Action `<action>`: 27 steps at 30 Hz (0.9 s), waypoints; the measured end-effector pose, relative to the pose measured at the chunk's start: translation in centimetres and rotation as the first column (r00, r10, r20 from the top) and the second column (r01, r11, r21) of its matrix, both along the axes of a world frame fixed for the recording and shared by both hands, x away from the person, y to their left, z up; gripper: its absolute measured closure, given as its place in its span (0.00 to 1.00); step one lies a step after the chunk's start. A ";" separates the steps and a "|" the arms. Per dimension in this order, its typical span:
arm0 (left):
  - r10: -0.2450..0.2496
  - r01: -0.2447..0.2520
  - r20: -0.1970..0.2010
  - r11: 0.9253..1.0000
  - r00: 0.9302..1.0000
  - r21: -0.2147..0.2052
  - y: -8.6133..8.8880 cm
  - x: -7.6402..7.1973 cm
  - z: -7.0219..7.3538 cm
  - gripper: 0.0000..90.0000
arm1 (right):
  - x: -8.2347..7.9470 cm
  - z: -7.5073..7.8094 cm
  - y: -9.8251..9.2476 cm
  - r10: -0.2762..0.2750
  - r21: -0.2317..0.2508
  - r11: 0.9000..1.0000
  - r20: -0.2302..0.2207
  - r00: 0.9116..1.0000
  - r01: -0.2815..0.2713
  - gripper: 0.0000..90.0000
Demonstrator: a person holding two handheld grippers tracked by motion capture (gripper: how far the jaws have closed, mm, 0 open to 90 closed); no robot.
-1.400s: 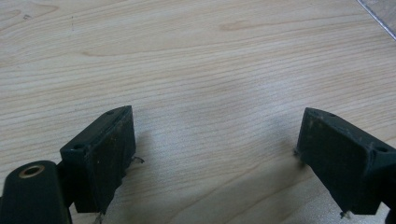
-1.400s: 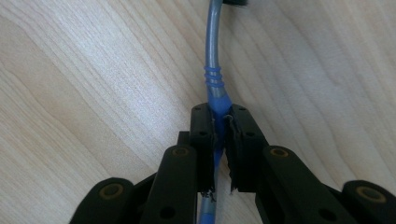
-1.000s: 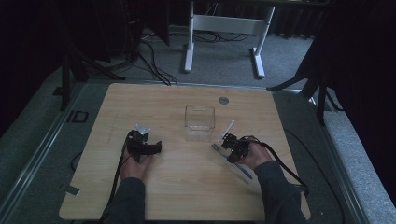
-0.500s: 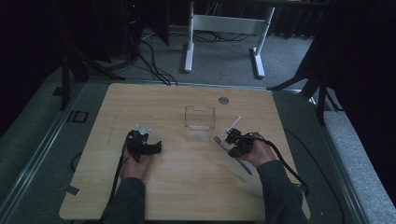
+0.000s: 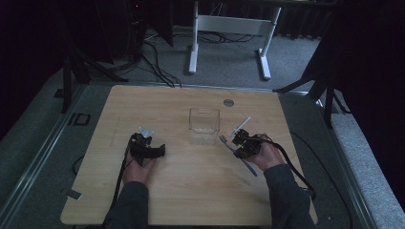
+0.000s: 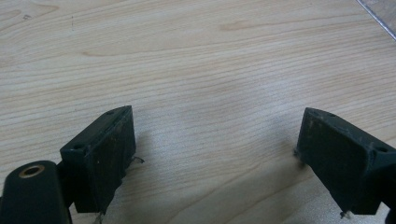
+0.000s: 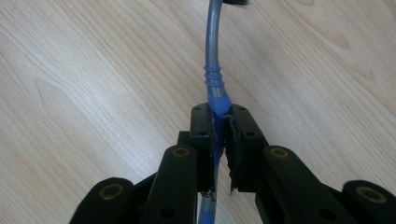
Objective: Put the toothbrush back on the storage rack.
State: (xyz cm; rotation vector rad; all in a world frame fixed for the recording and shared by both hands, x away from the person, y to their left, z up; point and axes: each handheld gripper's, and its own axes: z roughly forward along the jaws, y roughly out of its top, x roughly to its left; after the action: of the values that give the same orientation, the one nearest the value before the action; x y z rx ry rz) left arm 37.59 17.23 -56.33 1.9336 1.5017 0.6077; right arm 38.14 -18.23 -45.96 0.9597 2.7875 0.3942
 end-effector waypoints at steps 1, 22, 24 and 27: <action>0.000 0.000 0.000 1.000 1.000 0.000 0.0 0.0 0.0 0.13 | 0.0 0.1 0.0 0.000 0.002 1.000 0.005 1.000 0.000 0.91; 0.001 -0.001 0.001 1.000 1.000 -0.001 0.0 0.0 0.0 0.13 | 0.0 1.2 -0.5 -0.052 0.088 0.995 0.084 0.995 0.045 0.91; 0.001 -0.001 0.001 1.000 1.000 -0.001 0.0 0.0 0.0 0.13 | 0.0 1.2 -0.5 -0.057 0.093 0.994 0.087 0.995 0.049 0.91; 0.000 0.000 0.001 1.000 1.000 -0.001 0.0 0.0 0.0 0.13 | 0.1 1.2 -0.6 -0.061 0.111 0.992 0.082 0.995 0.052 0.90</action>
State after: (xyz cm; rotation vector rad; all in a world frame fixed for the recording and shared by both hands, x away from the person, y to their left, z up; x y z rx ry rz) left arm 37.61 17.21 -56.34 1.9321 1.5015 0.6080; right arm 38.20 -18.78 -44.76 1.0170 2.6797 0.5698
